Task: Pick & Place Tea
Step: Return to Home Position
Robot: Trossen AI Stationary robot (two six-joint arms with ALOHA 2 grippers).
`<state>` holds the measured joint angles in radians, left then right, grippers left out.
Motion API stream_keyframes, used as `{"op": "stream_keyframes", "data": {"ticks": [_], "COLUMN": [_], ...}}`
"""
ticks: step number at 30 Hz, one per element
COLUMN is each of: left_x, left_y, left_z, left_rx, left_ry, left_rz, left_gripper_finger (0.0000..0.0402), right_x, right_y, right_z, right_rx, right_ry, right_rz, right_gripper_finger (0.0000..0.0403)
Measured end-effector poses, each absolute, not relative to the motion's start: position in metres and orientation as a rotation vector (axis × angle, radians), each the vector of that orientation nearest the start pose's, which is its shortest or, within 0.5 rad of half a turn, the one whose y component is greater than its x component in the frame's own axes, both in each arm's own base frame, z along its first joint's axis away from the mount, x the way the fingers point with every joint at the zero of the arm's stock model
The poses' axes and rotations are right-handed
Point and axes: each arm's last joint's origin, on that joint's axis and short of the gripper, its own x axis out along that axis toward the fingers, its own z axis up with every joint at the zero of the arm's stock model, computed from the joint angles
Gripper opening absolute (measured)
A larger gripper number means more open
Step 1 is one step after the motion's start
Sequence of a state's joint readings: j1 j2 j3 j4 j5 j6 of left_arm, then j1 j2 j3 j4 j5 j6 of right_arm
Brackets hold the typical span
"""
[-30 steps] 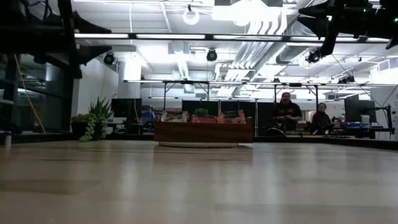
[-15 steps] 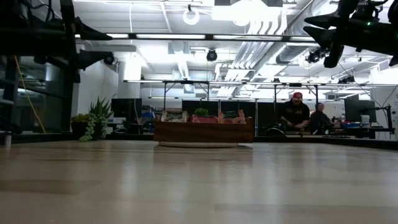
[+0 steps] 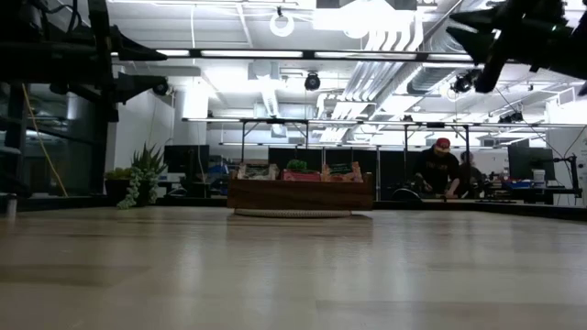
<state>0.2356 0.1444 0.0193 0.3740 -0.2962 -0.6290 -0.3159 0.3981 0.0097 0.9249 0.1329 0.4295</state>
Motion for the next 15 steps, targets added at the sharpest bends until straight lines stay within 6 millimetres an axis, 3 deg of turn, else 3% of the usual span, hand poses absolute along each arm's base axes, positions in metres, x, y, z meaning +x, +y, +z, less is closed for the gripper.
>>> {"op": "stream_keyframes", "data": {"ticks": [6, 10, 15], "left_x": [0.095, 0.088, 0.089], "left_y": [0.03, 0.027, 0.024], "left_z": [0.196, 0.201, 0.199], "left_rx": [-0.587, -0.553, -0.53], "left_ry": [-0.418, -0.452, -0.354], "left_rz": [0.38, 0.303, 0.229], "left_gripper_finger": [0.0193, 0.0193, 0.0193], "right_x": [0.097, 0.097, 0.092], "right_y": [-0.026, -0.023, -0.017], "right_z": [0.228, 0.226, 0.229], "right_rx": [0.269, 0.28, 0.265], "right_ry": [-0.724, -0.69, -0.717], "right_rz": [-0.304, -0.308, -0.239], "right_gripper_finger": [0.0098, 0.0098, 0.0098]}}
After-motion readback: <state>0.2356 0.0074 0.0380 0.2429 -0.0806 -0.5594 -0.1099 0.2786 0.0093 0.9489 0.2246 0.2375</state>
